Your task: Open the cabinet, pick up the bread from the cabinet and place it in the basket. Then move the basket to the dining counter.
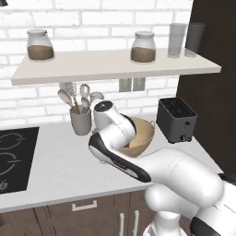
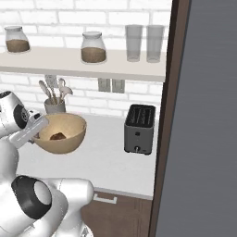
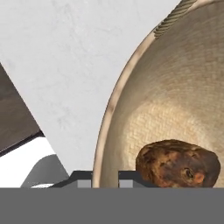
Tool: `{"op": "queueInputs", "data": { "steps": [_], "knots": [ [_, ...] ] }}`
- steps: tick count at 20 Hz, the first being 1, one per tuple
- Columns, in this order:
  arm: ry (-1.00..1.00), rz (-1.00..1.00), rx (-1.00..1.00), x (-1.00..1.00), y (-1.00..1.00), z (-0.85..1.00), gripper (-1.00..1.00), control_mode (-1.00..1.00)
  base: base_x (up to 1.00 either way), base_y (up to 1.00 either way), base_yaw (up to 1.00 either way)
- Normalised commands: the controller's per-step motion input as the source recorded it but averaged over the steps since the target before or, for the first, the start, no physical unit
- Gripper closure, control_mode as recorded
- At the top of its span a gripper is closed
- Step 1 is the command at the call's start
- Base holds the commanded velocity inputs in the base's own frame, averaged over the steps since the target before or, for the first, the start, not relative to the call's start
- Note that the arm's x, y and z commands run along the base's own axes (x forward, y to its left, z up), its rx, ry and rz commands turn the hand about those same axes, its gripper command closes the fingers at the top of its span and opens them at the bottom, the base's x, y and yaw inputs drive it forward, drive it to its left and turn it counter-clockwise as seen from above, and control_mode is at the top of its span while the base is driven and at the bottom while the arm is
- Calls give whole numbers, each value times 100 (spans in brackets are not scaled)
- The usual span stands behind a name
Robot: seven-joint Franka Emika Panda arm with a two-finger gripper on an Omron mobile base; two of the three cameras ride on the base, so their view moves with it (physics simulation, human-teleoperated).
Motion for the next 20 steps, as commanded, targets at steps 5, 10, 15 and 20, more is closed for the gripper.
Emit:
{"op": "queueInputs", "data": {
  "steps": [5,10,15,20],
  "knots": [
    [1,-19,0,-22,-61,47,100,-100,0,0,0],
    [0,-38,0,-4,-71,24,100,-100,0,0,0],
    [0,-32,0,7,-60,18,100,-100,0,0,0],
    [6,-5,0,4,-36,0,100,-100,0,0,0]
  ]
}}
